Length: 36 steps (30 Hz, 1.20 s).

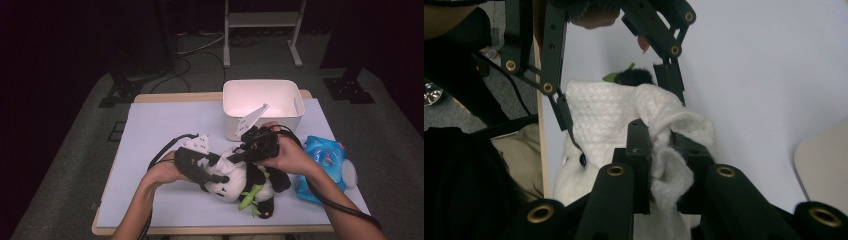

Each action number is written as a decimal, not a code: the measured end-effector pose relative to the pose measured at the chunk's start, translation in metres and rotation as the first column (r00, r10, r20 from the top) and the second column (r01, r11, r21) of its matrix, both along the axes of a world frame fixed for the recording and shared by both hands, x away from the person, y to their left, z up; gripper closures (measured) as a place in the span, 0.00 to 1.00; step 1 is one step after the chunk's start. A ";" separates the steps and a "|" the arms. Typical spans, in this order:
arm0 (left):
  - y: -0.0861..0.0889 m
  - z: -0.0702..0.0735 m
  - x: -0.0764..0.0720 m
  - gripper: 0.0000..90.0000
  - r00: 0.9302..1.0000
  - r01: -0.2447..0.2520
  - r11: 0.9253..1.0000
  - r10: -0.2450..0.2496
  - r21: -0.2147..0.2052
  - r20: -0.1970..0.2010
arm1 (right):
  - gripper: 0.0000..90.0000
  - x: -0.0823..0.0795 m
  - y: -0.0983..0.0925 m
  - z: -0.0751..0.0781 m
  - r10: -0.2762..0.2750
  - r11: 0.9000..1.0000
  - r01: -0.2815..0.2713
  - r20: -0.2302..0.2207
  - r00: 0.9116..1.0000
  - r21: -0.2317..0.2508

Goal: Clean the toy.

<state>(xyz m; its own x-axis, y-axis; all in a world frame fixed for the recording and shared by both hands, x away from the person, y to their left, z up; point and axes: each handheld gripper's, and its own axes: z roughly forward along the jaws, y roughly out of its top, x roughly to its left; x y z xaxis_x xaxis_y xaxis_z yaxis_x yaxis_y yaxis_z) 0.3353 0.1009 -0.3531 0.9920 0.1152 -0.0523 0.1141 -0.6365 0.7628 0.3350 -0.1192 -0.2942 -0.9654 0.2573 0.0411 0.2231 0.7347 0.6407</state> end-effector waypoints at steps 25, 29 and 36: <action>0.009 -0.010 0.006 0.29 0.998 -0.038 0.999 0.037 -0.028 -0.044 | 0.88 -0.006 -0.071 -0.016 -0.139 0.989 0.137 -0.059 0.989 -0.047; 0.010 -0.010 0.006 0.29 0.998 -0.037 0.999 0.036 -0.024 -0.043 | 0.88 -0.015 -0.086 -0.019 -0.155 0.988 0.154 -0.063 0.986 -0.034; 0.011 -0.012 0.007 0.29 0.998 -0.037 0.999 0.036 -0.022 -0.048 | 0.88 -0.028 -0.100 -0.023 -0.171 0.985 0.170 -0.070 0.983 -0.028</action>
